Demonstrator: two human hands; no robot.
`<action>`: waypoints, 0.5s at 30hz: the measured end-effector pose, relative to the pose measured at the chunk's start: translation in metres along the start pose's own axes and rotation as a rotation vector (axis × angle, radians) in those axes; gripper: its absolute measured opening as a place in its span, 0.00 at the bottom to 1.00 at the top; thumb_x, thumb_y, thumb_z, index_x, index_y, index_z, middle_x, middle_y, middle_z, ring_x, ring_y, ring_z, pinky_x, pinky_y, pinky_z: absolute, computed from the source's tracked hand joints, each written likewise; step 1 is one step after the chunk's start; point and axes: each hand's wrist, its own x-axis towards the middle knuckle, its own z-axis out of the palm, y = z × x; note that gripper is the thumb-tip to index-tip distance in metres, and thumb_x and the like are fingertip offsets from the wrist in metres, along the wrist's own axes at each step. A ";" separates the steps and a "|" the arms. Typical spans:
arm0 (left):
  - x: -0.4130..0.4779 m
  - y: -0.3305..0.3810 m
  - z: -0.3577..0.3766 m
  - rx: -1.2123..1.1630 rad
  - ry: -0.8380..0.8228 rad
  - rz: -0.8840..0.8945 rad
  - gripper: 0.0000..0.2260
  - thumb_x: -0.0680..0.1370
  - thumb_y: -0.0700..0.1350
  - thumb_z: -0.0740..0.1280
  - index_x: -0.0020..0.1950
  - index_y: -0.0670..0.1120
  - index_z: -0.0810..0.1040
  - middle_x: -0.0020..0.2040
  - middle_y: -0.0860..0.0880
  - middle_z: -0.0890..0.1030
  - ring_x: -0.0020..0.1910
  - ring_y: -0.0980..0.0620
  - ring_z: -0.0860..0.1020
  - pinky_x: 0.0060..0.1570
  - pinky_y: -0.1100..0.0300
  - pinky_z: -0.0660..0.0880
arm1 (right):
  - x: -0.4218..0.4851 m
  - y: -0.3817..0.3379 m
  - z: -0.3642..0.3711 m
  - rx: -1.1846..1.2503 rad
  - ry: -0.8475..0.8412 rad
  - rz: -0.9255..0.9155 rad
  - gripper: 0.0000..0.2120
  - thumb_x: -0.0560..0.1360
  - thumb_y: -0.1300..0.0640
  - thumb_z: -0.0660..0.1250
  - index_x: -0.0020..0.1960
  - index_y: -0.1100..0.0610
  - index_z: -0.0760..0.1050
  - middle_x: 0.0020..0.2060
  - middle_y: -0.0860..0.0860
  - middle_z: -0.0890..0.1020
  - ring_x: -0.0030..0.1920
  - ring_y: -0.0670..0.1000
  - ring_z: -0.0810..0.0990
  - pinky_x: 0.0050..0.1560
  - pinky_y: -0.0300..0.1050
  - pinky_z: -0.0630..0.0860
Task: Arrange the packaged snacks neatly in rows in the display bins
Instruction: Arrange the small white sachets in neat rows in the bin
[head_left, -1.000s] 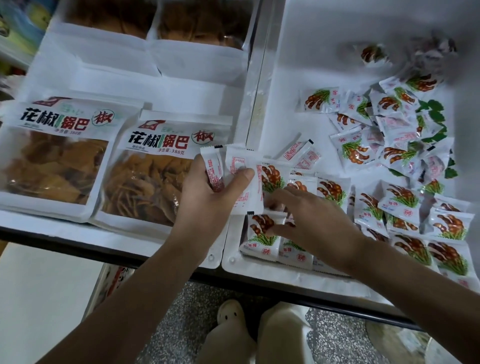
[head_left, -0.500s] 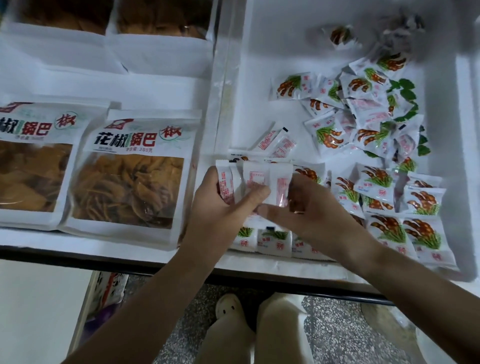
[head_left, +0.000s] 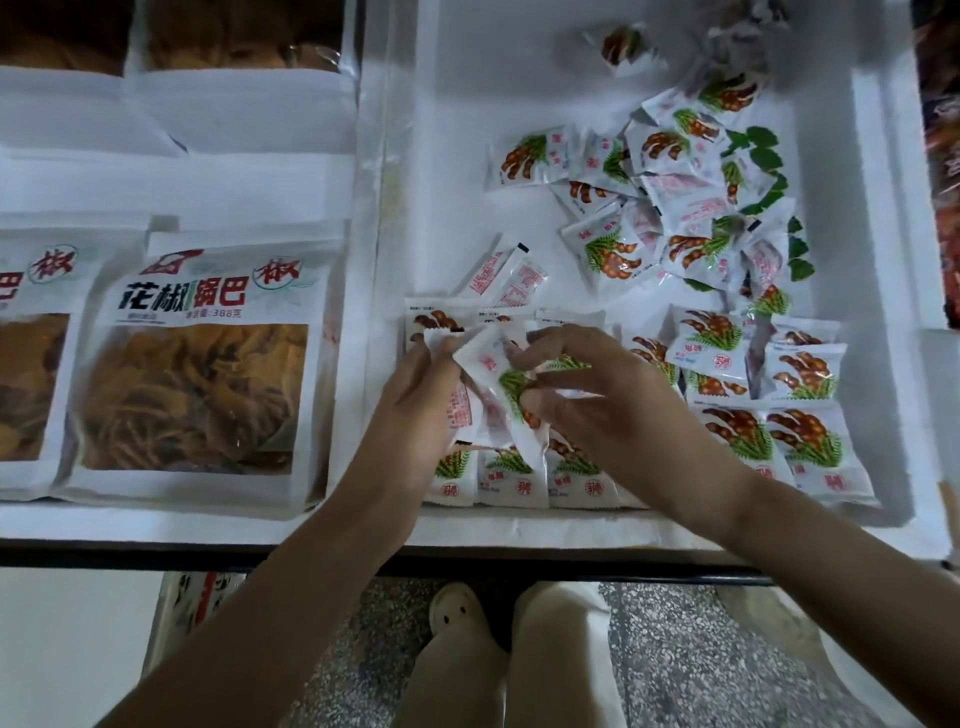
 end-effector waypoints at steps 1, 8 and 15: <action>-0.001 0.002 0.000 -0.005 -0.023 -0.016 0.13 0.73 0.59 0.62 0.53 0.58 0.81 0.56 0.50 0.82 0.60 0.49 0.78 0.63 0.42 0.70 | 0.001 0.000 -0.002 0.051 0.010 0.047 0.13 0.73 0.58 0.70 0.51 0.45 0.71 0.56 0.42 0.76 0.50 0.46 0.80 0.46 0.42 0.80; 0.002 0.012 -0.005 0.114 0.059 0.136 0.09 0.78 0.44 0.65 0.58 0.48 0.76 0.50 0.53 0.84 0.52 0.55 0.81 0.58 0.49 0.75 | 0.001 0.001 -0.011 0.077 -0.005 0.204 0.15 0.72 0.55 0.70 0.56 0.48 0.71 0.49 0.47 0.81 0.45 0.44 0.81 0.47 0.41 0.80; 0.007 0.023 -0.020 0.201 0.073 0.264 0.11 0.75 0.38 0.68 0.54 0.52 0.75 0.49 0.54 0.83 0.48 0.59 0.81 0.48 0.61 0.77 | -0.001 0.004 -0.017 -0.105 -0.076 0.231 0.15 0.69 0.55 0.73 0.49 0.44 0.70 0.46 0.43 0.80 0.40 0.41 0.81 0.39 0.37 0.80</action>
